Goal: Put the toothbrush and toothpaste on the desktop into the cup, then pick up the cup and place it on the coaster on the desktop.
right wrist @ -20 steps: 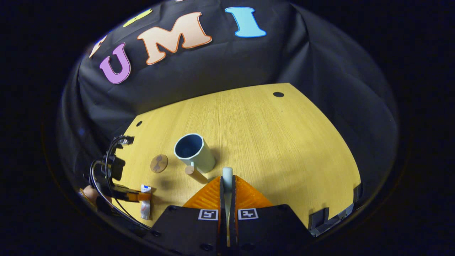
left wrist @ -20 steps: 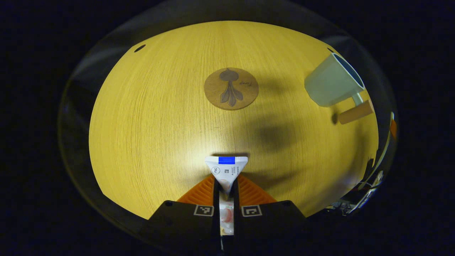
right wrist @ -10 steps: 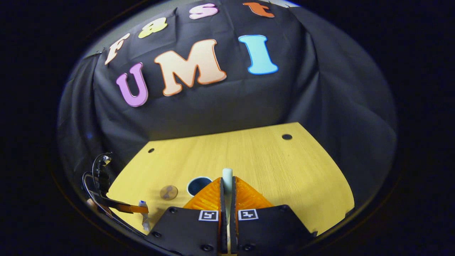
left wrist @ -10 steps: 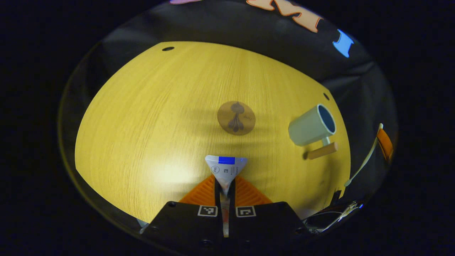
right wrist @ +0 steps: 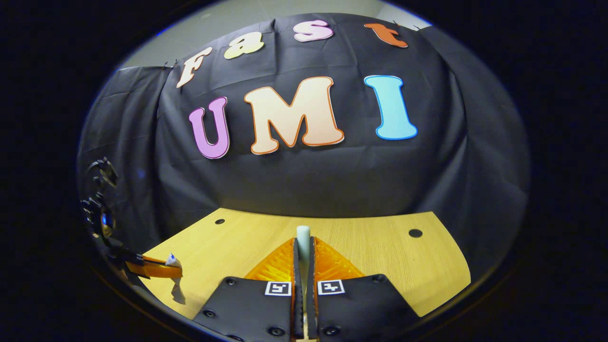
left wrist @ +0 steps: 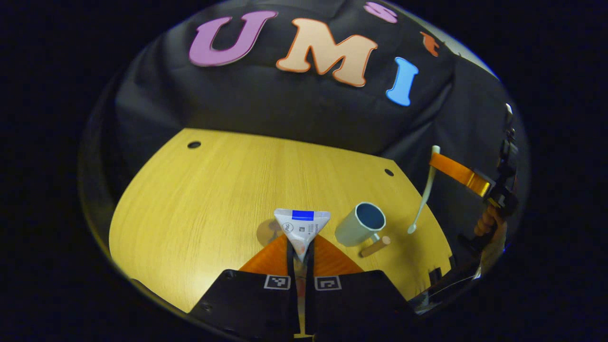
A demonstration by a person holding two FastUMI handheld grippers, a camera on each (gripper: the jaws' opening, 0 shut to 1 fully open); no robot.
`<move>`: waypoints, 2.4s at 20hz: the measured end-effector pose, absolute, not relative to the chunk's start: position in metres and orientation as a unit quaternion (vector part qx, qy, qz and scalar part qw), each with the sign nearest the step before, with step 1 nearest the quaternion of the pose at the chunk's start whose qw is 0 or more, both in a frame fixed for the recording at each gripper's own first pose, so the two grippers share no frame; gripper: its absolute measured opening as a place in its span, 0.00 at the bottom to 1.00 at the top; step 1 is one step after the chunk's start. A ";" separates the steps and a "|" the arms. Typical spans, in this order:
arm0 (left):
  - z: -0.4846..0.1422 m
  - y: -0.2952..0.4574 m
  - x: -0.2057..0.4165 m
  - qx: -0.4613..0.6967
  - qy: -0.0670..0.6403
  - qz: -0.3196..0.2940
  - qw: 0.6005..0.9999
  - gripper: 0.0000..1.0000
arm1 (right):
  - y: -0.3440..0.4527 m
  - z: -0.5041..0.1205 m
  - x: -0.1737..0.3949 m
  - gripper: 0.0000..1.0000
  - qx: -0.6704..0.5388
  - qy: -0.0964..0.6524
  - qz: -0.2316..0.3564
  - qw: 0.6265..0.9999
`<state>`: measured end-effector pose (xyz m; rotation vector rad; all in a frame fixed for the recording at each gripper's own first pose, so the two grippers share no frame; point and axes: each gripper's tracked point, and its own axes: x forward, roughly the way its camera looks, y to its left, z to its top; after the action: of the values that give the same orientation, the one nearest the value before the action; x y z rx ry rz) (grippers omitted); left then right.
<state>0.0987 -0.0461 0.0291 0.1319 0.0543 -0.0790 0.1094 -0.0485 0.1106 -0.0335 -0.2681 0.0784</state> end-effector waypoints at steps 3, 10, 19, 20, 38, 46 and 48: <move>0.051 -0.078 0.109 0.072 -0.033 -0.079 0.994 0.04 | -0.037 0.127 0.124 0.06 -0.022 -0.181 0.050 0.982; 0.111 -0.125 0.144 0.019 -0.159 -0.170 0.972 0.04 | -0.022 0.109 0.147 0.06 -0.005 -0.221 0.051 0.974; 0.117 -0.147 0.178 -0.001 -0.167 -0.219 0.961 0.03 | -0.028 0.056 0.151 0.10 0.028 -0.203 0.023 0.979; 0.116 -0.150 0.179 0.003 -0.166 -0.223 0.961 0.04 | -0.030 0.054 0.149 0.12 0.033 -0.203 0.021 0.978; 0.052 -0.204 0.225 0.054 -0.122 -0.246 0.960 0.04 | -0.140 0.033 0.066 0.98 0.091 -0.209 -0.137 0.964; 0.031 -0.202 0.228 0.071 -0.109 -0.226 0.965 0.13 | -0.137 0.023 0.049 0.98 0.063 -0.194 -0.149 0.968; 0.031 -0.199 0.224 0.078 -0.114 -0.223 0.965 0.15 | -0.136 0.022 0.046 0.98 0.064 -0.193 -0.147 0.968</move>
<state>0.2243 -0.1990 0.0308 0.1585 -0.2304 -0.4506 0.0457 -0.1355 0.0216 0.1285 -0.3893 -0.2982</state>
